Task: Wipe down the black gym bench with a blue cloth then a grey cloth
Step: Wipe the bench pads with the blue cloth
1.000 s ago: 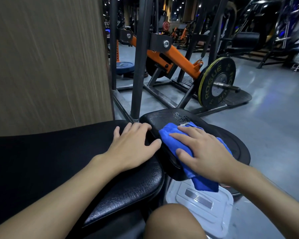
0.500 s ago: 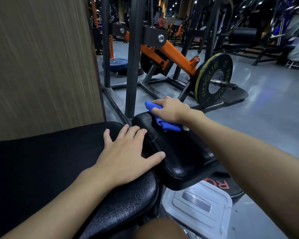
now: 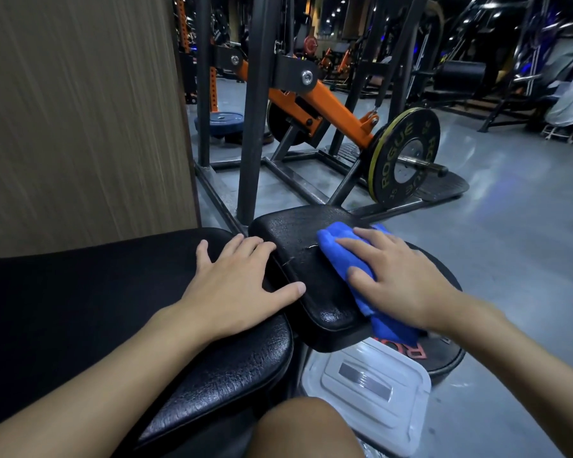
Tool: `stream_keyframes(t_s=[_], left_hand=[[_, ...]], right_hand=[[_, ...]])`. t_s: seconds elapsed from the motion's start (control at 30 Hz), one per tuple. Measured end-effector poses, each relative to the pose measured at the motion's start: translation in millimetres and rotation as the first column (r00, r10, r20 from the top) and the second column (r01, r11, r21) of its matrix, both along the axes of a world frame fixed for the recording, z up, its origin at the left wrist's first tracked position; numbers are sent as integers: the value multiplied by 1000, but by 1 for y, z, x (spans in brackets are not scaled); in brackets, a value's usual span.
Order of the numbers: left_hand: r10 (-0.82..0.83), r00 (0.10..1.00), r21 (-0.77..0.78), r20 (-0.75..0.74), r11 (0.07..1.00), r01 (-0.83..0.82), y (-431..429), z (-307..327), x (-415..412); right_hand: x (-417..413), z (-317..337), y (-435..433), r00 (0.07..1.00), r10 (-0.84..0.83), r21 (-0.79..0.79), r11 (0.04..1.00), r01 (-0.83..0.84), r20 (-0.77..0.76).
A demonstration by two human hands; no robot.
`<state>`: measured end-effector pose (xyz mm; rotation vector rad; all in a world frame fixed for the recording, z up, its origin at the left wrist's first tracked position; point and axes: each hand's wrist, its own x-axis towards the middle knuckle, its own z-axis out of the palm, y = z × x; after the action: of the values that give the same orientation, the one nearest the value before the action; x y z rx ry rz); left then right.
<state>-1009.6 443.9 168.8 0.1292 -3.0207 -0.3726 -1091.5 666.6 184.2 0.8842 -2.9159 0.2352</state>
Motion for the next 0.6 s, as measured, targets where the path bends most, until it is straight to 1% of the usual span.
stream_keyframes(t_s=[0.07, 0.17, 0.3, 0.4, 0.47, 0.6], left_hand=[[-21, 1000, 11, 3, 1000, 21, -5, 2, -1], [-62, 998, -1, -12, 998, 62, -20, 4, -3], [-62, 995, -26, -78, 998, 60, -28, 0, -6], [-66, 995, -10, -75, 998, 65, -27, -2, -7], [-63, 995, 8, -74, 998, 64, -28, -1, -6], [-63, 994, 27, -85, 997, 66, -28, -2, -6]], right_hand=[[7, -1, 8, 1000, -11, 7, 1000, 11, -8], [-5, 3, -2, 1000, -7, -3, 1000, 7, 9], [-47, 7, -28, 996, -25, 8, 1000, 24, 81], [-86, 9, -53, 990, -58, 3, 998, 58, 129], [-108, 11, -71, 983, -81, -27, 996, 86, 166], [-132, 12, -94, 978, -101, -18, 994, 106, 182]])
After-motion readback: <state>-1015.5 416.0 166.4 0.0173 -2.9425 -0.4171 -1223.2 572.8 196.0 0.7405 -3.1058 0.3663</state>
